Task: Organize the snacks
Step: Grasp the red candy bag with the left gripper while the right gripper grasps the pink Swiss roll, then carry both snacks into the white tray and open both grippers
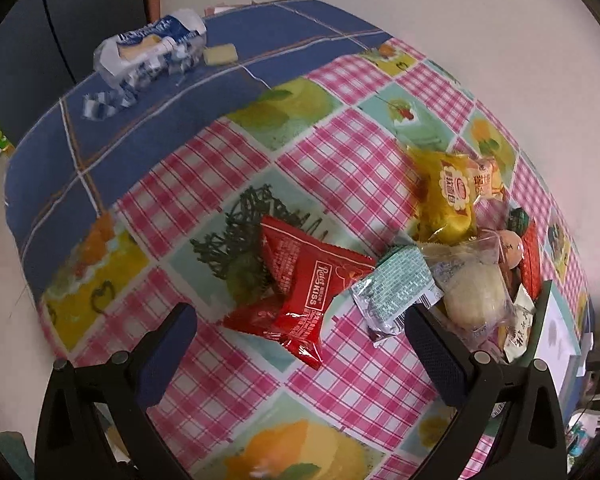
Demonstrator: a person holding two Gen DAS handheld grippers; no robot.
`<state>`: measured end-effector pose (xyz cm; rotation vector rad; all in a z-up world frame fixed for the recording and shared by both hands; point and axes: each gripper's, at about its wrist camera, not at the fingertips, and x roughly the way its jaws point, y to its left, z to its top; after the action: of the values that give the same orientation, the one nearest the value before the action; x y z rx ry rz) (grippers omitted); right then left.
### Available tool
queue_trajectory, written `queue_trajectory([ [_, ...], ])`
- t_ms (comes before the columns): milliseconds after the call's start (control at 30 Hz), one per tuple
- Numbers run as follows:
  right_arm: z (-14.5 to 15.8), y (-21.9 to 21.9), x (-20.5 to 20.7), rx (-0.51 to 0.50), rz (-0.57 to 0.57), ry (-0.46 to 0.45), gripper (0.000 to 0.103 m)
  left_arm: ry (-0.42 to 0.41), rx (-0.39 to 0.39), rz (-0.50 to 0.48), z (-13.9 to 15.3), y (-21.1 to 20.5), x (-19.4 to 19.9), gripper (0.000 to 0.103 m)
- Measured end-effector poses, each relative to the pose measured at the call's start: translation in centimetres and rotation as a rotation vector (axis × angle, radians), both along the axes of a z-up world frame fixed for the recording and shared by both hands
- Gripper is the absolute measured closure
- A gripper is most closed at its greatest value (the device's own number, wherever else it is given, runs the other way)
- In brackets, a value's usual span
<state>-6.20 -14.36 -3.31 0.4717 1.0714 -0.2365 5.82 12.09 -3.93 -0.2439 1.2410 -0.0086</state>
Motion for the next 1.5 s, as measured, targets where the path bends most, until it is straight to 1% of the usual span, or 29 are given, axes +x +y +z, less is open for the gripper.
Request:
queue_trajectory([
  [133,-0.3,1.3,1.2,0.015,0.045,0.000,0.020,0.006,-0.032,0.006,-0.1,0.5,0.4,0.000],
  [233,-0.6,2.4,2.1,0.012,0.076,0.009,0.022,-0.007,-0.006,0.012,0.1,1.0,0.6,0.000],
  [300,-0.8,2.9,2.7,0.009,0.092,0.016,0.024,-0.003,-0.015,0.012,0.0,1.2,0.7,0.000],
  [400,-1.3,3.3,3.4,0.010,0.103,0.029,0.026,0.012,-0.018,0.009,-0.4,1.2,0.9,0.005],
  [467,-1.8,3.6,3.8,0.015,0.109,0.041,0.030,0.024,-0.008,0.001,-0.8,1.0,1.1,0.017],
  [500,-2.0,3.7,4.1,0.016,0.112,0.048,0.030,0.033,-0.007,-0.004,-1.0,0.9,1.2,0.019],
  [533,-2.2,3.9,4.3,0.013,0.115,0.055,0.032,0.041,-0.010,-0.010,-1.2,0.8,1.3,0.025],
  [567,-2.4,3.9,4.4,0.011,0.117,0.060,0.034,0.051,-0.012,-0.017,-1.5,0.6,1.4,0.029],
  [600,-2.7,4.1,4.7,0.008,0.121,0.068,0.035,0.056,-0.010,-0.022,-1.7,0.4,1.5,0.030],
  [633,-2.9,4.2,4.7,0.008,0.123,0.075,0.036,0.061,-0.007,-0.028,-1.8,0.2,1.5,0.034],
  [667,-3.1,4.2,4.9,0.007,0.125,0.081,0.039,0.066,-0.003,-0.034,-2.1,0.0,1.6,0.040],
  [700,-3.4,4.3,5.0,0.005,0.128,0.089,0.040,0.071,-0.001,-0.039,-2.3,-0.1,1.6,0.042],
  [767,-3.8,4.4,5.2,-0.009,0.128,0.102,0.045,0.086,-0.002,-0.045,-2.8,-0.4,1.8,0.052],
  [833,-3.7,4.6,5.4,-0.035,0.132,0.099,0.047,0.104,-0.001,-0.048,-3.5,-0.6,2.0,0.055],
  [933,-3.8,4.8,5.7,-0.063,0.135,0.099,0.051,0.120,-0.005,-0.054,-4.3,-1.1,2.4,0.058],
  [1000,-3.8,5.0,5.9,-0.081,0.140,0.099,0.053,0.114,-0.001,-0.055,-4.3,-1.5,2.5,0.058],
  [1067,-3.7,5.1,5.7,-0.079,0.139,0.095,0.057,0.112,-0.006,-0.052,-4.4,-1.6,2.6,0.059],
  [1133,-3.4,5.0,5.7,-0.079,0.130,0.087,0.058,0.107,-0.007,-0.043,-4.3,-1.5,2.6,0.059],
  [1267,-2.5,4.8,5.5,-0.093,0.121,0.078,0.059,0.065,-0.010,-0.038,-2.7,-0.2,1.8,0.059],
  [1367,-1.8,4.6,5.3,-0.079,0.109,0.065,0.059,0.023,-0.001,-0.039,-1.5,-0.2,1.7,0.059],
  [1500,0.0,3.5,4.1,-0.064,0.086,0.030,0.059,-0.017,0.005,-0.038,0.0,0.2,1.4,0.059],
])
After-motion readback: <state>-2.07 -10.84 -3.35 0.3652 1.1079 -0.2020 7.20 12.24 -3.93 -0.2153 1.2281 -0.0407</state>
